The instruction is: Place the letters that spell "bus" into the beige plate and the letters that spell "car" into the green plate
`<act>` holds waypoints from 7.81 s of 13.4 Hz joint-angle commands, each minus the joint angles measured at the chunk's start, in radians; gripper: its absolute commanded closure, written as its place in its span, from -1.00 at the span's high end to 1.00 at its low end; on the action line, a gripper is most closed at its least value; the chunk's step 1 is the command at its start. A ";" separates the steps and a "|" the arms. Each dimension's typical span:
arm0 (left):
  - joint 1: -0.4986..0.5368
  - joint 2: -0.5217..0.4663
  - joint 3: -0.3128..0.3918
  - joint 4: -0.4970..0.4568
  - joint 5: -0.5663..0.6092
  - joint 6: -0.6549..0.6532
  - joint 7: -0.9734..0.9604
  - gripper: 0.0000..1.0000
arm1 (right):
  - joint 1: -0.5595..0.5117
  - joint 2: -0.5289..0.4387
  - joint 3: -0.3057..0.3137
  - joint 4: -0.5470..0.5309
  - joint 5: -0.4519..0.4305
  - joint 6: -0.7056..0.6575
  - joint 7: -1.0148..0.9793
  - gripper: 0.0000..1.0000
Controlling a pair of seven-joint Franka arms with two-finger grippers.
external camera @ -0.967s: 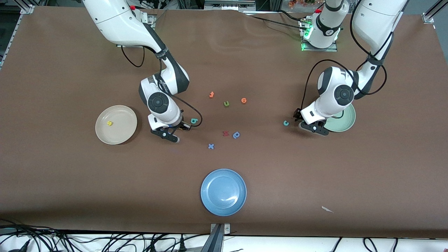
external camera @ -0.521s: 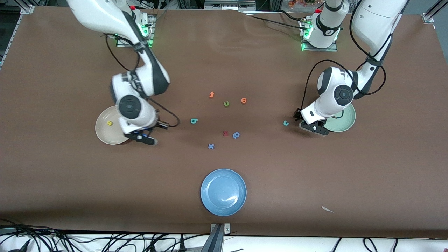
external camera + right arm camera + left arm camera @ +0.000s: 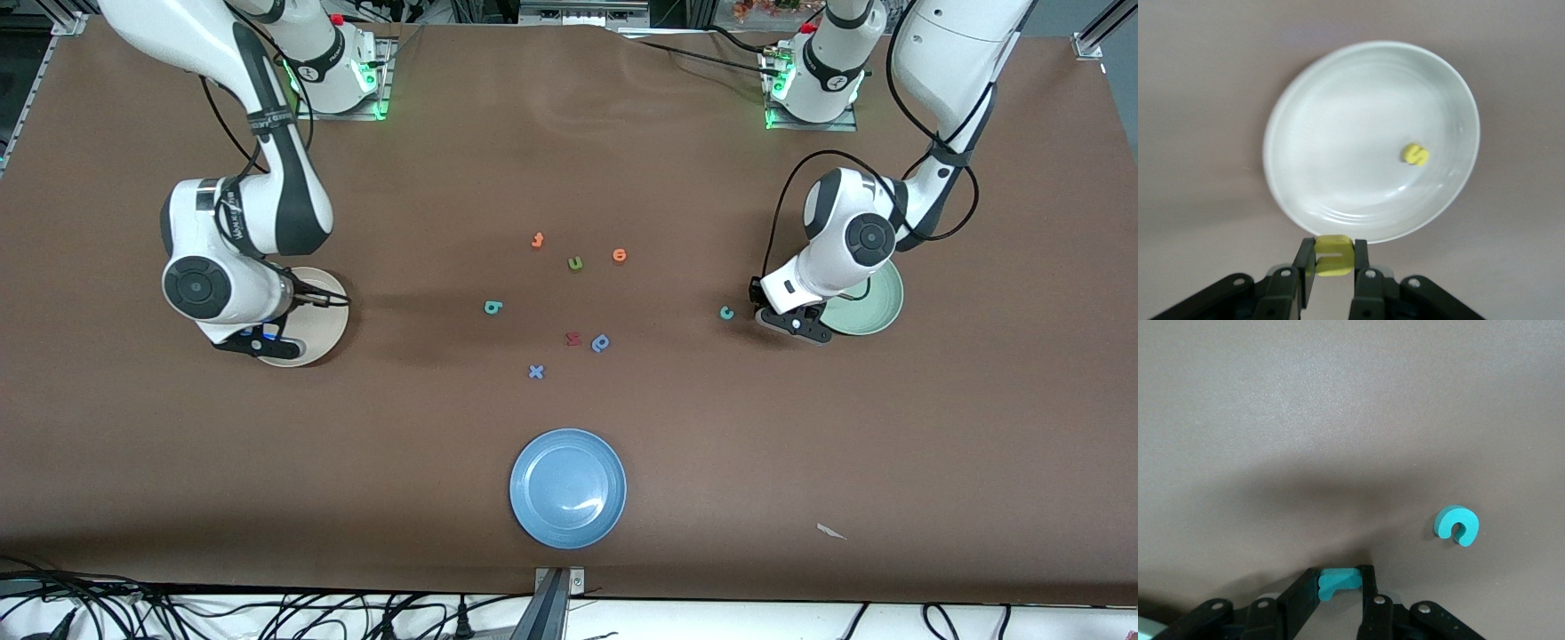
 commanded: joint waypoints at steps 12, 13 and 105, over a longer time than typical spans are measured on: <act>0.137 -0.220 0.022 0.005 0.013 -0.279 0.177 -1.00 | 0.052 -0.036 0.030 0.019 0.095 0.022 0.074 0.99; 0.157 -0.218 0.032 0.004 0.014 -0.281 0.238 -1.00 | 0.067 -0.035 0.051 0.031 0.106 0.034 0.131 0.99; 0.102 -0.390 0.219 0.375 0.023 -0.787 0.477 1.00 | 0.186 0.111 -0.456 0.652 0.316 -0.542 -0.203 1.00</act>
